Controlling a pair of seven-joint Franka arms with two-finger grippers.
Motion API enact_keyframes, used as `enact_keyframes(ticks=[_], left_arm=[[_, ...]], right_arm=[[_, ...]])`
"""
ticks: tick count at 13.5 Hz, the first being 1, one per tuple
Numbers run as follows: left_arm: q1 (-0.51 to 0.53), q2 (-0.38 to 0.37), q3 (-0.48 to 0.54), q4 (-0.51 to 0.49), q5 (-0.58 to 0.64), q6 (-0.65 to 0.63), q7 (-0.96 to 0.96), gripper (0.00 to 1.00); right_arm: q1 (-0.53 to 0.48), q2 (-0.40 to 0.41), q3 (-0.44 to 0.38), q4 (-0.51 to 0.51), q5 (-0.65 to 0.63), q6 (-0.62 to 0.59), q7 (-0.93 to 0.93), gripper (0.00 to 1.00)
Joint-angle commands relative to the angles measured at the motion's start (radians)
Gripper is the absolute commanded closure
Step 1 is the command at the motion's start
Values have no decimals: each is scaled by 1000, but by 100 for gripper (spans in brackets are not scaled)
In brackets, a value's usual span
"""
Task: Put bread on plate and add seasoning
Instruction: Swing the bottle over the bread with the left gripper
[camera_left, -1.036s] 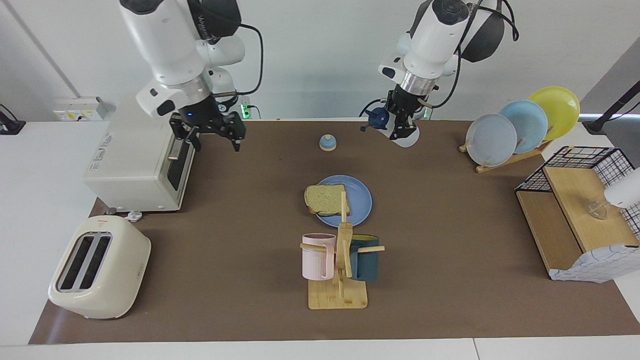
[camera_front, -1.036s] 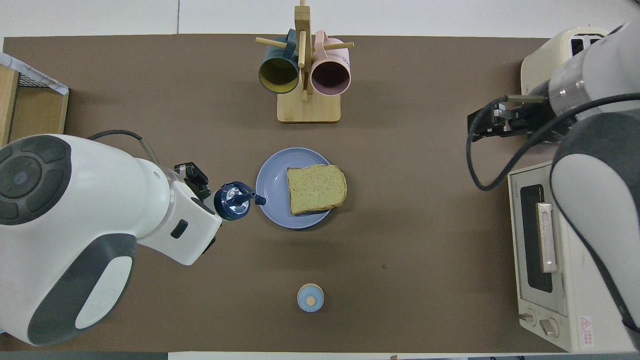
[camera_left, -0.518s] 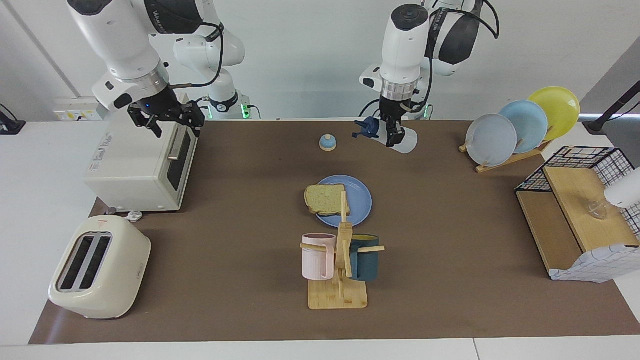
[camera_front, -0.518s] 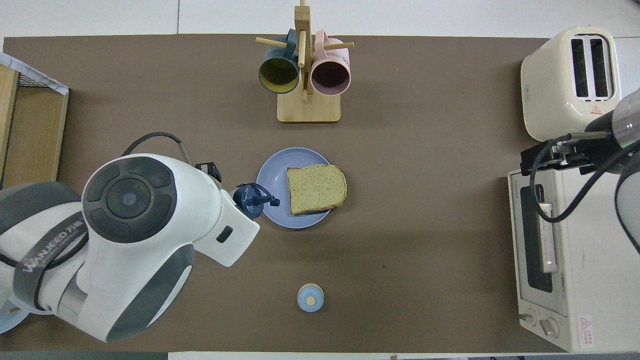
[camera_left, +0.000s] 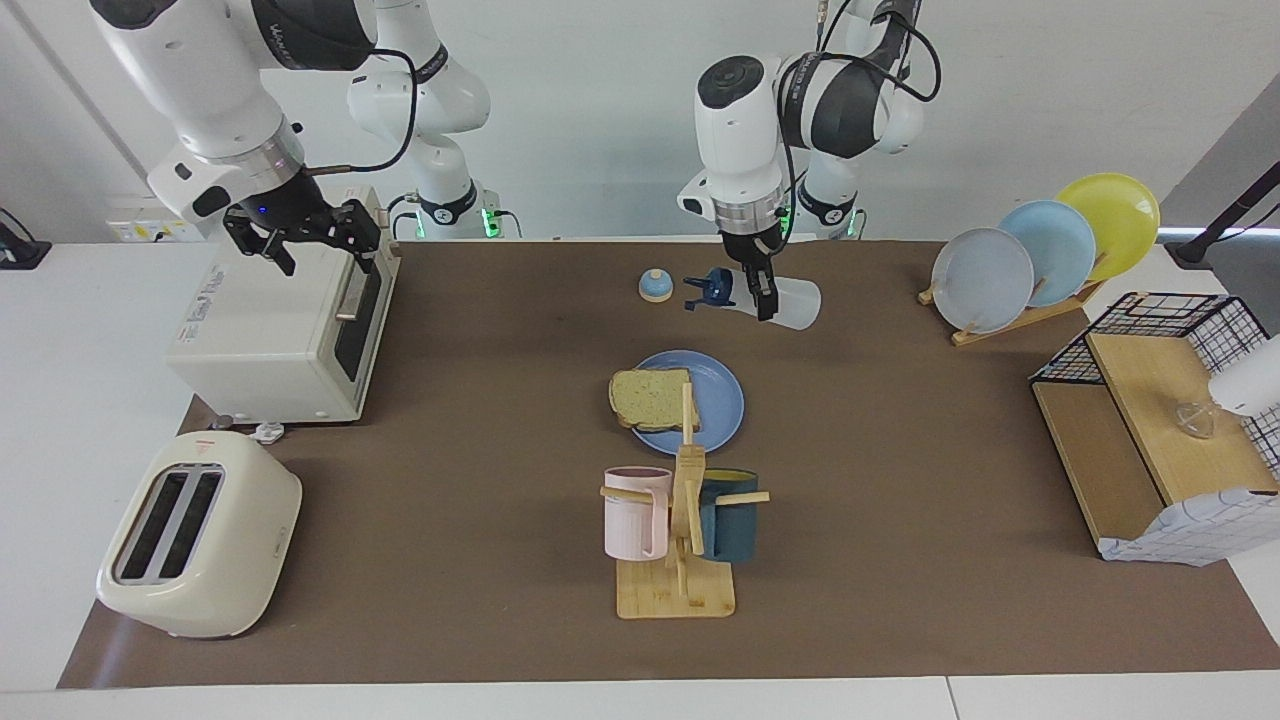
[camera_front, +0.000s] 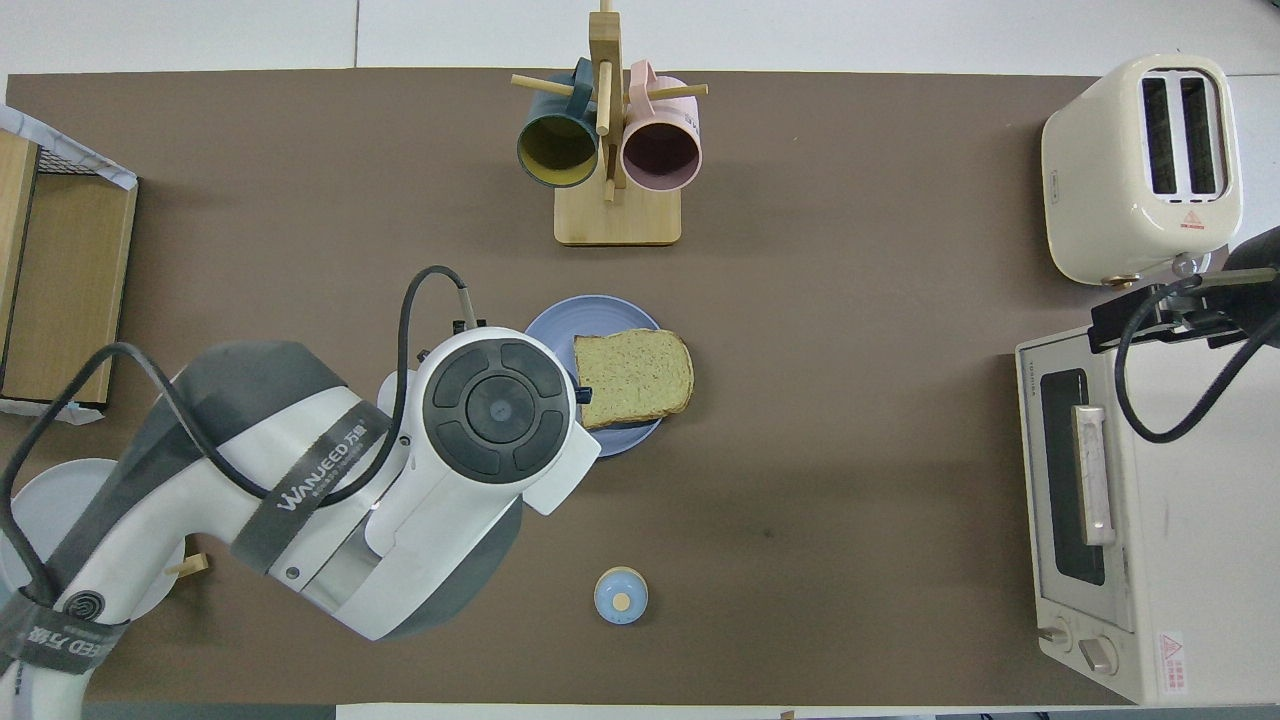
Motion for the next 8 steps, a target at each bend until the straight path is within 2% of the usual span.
enact_keyframes(ticks=[1,3,8], left_arm=[[-27,47,8,32,78,-29,-17,100],[-40,64,8,32,124,-38,-17,100],[-56,183,8,130,244,-137,-55,100]], right_arm=[[-45,-19,27,-22,-35,15,-35,0],[-45,-23,26,-28,-32,9,-32,0],[-45,-22,4,-22,-18,8,-41,0]])
